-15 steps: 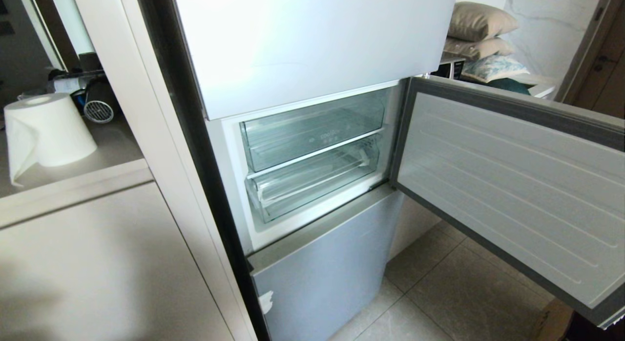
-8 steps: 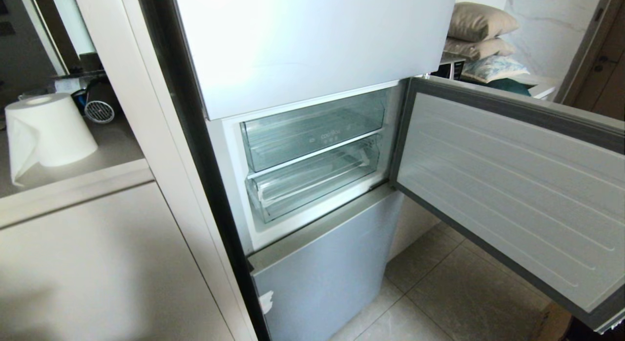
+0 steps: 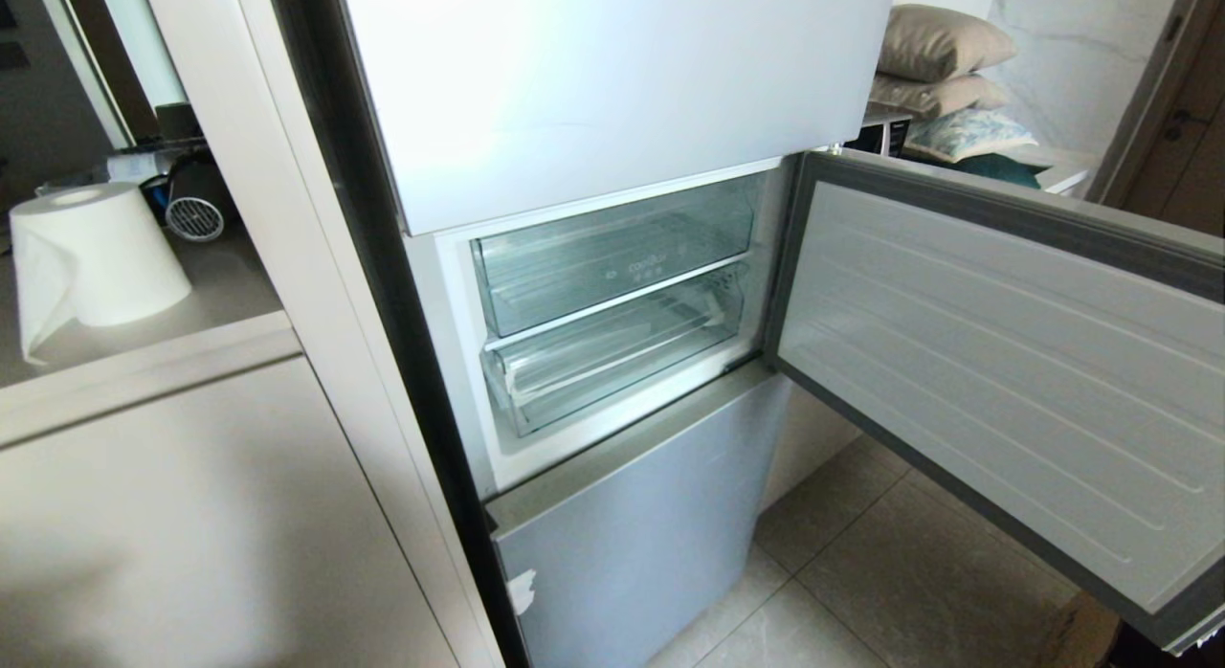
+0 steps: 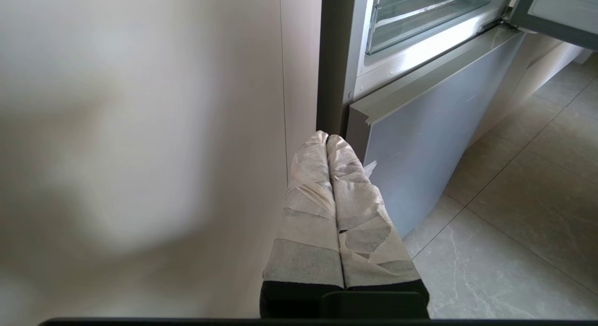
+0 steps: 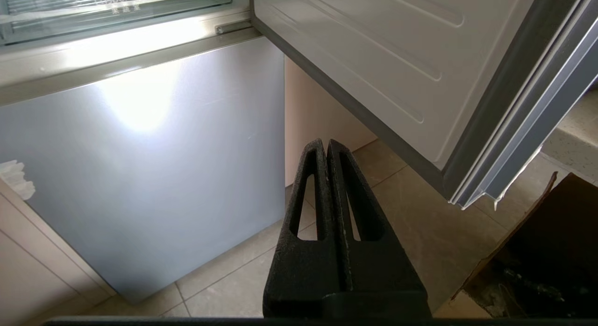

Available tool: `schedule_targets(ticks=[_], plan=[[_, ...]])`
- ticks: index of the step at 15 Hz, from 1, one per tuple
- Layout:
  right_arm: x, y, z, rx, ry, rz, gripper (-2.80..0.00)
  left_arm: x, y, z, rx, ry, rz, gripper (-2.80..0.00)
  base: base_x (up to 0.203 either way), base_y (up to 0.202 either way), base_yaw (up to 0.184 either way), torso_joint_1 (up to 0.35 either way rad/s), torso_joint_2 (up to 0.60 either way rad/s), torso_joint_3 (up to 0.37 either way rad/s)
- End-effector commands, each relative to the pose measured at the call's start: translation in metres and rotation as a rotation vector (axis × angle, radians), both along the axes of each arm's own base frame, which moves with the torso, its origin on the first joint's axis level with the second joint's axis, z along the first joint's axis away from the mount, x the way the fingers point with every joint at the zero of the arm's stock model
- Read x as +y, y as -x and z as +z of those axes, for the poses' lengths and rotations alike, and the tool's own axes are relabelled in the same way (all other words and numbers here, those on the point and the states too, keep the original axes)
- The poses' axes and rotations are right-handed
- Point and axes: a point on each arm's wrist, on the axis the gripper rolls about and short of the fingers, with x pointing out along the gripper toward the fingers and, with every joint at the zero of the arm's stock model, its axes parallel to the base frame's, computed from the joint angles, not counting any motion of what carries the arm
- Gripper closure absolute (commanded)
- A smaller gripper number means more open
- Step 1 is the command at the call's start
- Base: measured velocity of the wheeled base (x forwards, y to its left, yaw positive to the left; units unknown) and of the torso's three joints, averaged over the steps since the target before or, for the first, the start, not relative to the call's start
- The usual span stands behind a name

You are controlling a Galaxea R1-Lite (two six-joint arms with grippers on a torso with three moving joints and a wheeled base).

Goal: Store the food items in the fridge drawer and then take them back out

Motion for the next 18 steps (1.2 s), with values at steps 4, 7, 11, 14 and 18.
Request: schedule_targets(ticks=[4, 7, 11, 14, 18], plan=[[0.0, -0.0001, 0.0, 0.001, -0.001, 0.0, 0.0, 0.0, 0.0, -0.0002, 0.0, 0.0, 0.0, 0.0, 0.0, 0.0, 0.0, 0.0, 0.0, 0.0], [0.0, -0.0001, 0.0, 0.001, -0.003, 0.0, 0.0, 0.0, 0.0, -0.0002, 0.0, 0.0, 0.0, 0.0, -0.002, -0.001, 0.071, 0.001, 0.0, 0.003], [0.0, -0.0001, 0.0, 0.001, -0.003, 0.0, 0.0, 0.0, 0.0, -0.0002, 0.0, 0.0, 0.002, 0.0, 0.001, -0.007, 0.173, 0.0, 0.0, 0.004], [0.0, -0.0001, 0.0, 0.001, -0.003, 0.0, 0.0, 0.0, 0.0, -0.0002, 0.0, 0.0, -0.001, 0.0, 0.001, -0.007, 0.177, 0.001, 0.0, 0.001], [0.0, -0.0001, 0.0, 0.001, -0.003, 0.0, 0.0, 0.0, 0.0, -0.0002, 0.0, 0.0, 0.001, 0.0, 0.002, -0.006, 0.175, 0.001, 0.01, 0.002]])
